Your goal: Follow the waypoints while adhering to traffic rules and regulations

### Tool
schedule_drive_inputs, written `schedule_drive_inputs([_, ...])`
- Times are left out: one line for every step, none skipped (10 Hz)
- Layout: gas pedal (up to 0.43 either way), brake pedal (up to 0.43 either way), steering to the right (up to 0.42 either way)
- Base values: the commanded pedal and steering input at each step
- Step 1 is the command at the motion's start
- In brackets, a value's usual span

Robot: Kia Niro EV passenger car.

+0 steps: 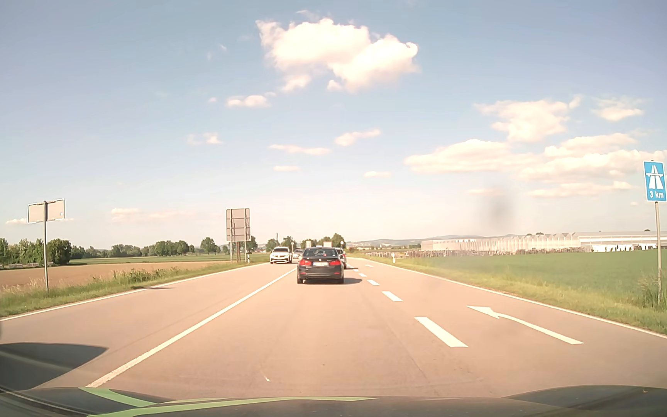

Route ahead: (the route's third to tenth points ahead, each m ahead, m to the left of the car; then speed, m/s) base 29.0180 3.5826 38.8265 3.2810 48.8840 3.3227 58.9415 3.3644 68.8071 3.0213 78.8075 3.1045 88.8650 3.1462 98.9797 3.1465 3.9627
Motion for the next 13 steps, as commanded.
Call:
schedule_drive_inputs([0.000, 0.000, -0.003])
schedule_drive_inputs([0.000, 0.000, -0.002])
schedule_drive_inputs([0.000, 0.000, -0.002])
schedule_drive_inputs([0.000, 0.000, -0.002])
schedule_drive_inputs([0.008, 0.000, -0.002])
schedule_drive_inputs([0.020, 0.000, -0.002])
schedule_drive_inputs([0.028, 0.000, -0.002])
schedule_drive_inputs([0.039, 0.000, -0.002])
schedule_drive_inputs([0.047, 0.000, -0.002])
schedule_drive_inputs([0.047, 0.000, -0.002])
schedule_drive_inputs([0.059, 0.000, -0.002])
schedule_drive_inputs([0.059, 0.000, -0.002])
schedule_drive_inputs([0.059, 0.000, -0.002])
